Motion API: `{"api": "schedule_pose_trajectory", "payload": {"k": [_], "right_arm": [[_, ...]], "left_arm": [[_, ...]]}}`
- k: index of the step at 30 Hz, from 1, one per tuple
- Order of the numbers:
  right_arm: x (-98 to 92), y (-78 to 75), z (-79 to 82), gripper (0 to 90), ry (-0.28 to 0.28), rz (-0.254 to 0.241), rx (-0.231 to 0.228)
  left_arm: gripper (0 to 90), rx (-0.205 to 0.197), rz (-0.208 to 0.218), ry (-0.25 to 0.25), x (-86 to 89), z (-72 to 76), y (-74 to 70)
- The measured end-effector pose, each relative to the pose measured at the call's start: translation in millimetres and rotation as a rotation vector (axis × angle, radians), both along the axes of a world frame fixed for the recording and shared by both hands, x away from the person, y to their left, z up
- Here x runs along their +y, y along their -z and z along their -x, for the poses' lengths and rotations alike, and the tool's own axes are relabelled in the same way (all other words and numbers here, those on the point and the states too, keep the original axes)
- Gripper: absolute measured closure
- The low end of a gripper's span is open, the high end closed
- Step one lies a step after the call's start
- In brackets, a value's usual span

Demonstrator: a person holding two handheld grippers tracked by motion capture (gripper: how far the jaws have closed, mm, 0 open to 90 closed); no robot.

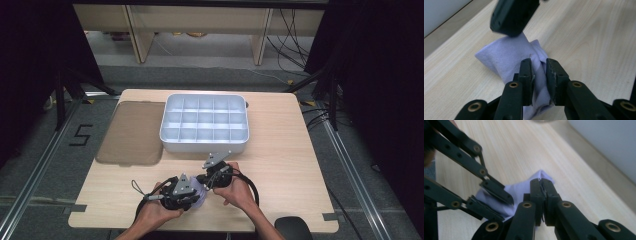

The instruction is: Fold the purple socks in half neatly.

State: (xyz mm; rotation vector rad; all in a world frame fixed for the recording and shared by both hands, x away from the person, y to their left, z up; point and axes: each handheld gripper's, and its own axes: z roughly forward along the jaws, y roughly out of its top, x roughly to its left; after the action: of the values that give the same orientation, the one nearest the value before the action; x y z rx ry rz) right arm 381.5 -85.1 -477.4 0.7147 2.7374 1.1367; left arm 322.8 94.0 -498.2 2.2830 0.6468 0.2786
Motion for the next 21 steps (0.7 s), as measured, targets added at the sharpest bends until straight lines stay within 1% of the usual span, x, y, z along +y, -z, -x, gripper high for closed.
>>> {"api": "schedule_pose_trajectory", "payload": {"k": [1, 2, 3, 4, 5, 6, 7, 8, 9, 10, 11, 12, 13, 14, 15, 16, 17, 18, 19, 20, 21], "right_arm": [[1.5, 2.9, -0.3, 88.7, 0.004, 0.012, 0.003], [1.8, 4.7, -1.1, 88.7, 0.006, 0.041, 0.009], [3.1, 7.0, -0.9, 88.6, 0.014, 0.063, 0.017], [3.2, 9.4, -2.2, 88.6, 0.008, 0.061, 0.010], [3.5, 10.2, -2.4, 88.7, 0.010, 0.062, 0.009], [3.5, 10.0, -1.9, 88.6, 0.011, 0.061, 0.009], [2.3, 8.7, -2.1, 88.6, 0.008, 0.073, 0.009], [2.6, 9.6, -1.2, 88.6, 0.019, 0.068, 0.020], [2.9, 10.4, -1.1, 88.6, 0.011, 0.060, 0.007], [2.8, 10.5, -1.2, 88.6, 0.011, 0.060, 0.007], [2.7, 10.4, -1.3, 88.6, 0.011, 0.059, 0.008], [2.7, 10.6, -1.7, 88.6, 0.011, 0.060, 0.009], [2.9, 10.8, -1.9, 88.6, 0.012, 0.061, 0.007], [2.9, 10.8, -1.7, 88.6, 0.011, 0.061, 0.009], [2.9, 10.8, -1.7, 88.6, 0.011, 0.061, 0.009], [2.8, 10.7, -1.1, 88.7, 0.009, 0.063, 0.004], [2.8, 10.7, -1.1, 88.7, 0.009, 0.063, 0.004], [2.6, 9.8, -0.6, 88.7, 0.019, 0.078, 0.023], [2.6, 9.8, -0.7, 88.6, 0.017, 0.080, 0.015], [2.4, 9.9, -1.1, 88.7, 0.008, 0.076, 0.005], [2.7, 10.0, 0.4, 88.7, 0.031, 0.080, 0.018]], "left_arm": [[73.0, -0.002, 0.010, 0.002, 0.4, -0.8, 0.0], [71.4, -0.003, 0.021, 0.009, 1.3, -0.7, -1.8], [70.3, 0.015, 0.046, -0.004, 2.1, -0.1, -2.9], [69.7, 0.016, 0.054, 0.005, 5.0, -0.9, -6.3], [69.4, 0.031, 0.091, 0.006, 7.9, 0.1, -10.5], [69.6, 0.043, 0.138, 0.001, 11.1, 0.7, -14.2], [70.5, 0.051, 0.162, -0.006, 15.8, 1.3, -18.4], [71.3, 0.052, 0.172, -0.011, 20.4, 1.6, -22.0], [72.7, 0.064, 0.179, -0.024, 23.8, 2.5, -23.9], [74.4, 0.062, 0.185, -0.017, 26.1, 2.2, -23.2], [76.1, 0.081, 0.183, -0.030, 26.1, 4.2, -20.4], [77.1, 0.079, 0.165, -0.010, 25.7, 4.7, -16.6], [77.8, 0.079, 0.165, -0.010, 25.7, 4.7, -16.6], [78.1, 0.103, 0.132, 0.000, 21.7, 6.8, -6.9], [78.2, 0.103, 0.132, 0.000, 21.7, 6.8, -6.9], [78.5, 0.098, 0.090, 0.002, 15.6, 9.1, 1.9], [79.1, 0.098, 0.090, 0.002, 15.6, 9.1, 1.9], [79.7, 0.066, 0.061, 0.016, 12.6, 9.6, 3.6], [80.1, 0.069, 0.051, 0.011, 12.0, 10.1, 2.9], [80.5, 0.065, 0.053, 0.013, 11.5, 10.4, 3.5], [80.8, 0.063, 0.060, 0.010, 11.6, 10.9, 4.5]]}}
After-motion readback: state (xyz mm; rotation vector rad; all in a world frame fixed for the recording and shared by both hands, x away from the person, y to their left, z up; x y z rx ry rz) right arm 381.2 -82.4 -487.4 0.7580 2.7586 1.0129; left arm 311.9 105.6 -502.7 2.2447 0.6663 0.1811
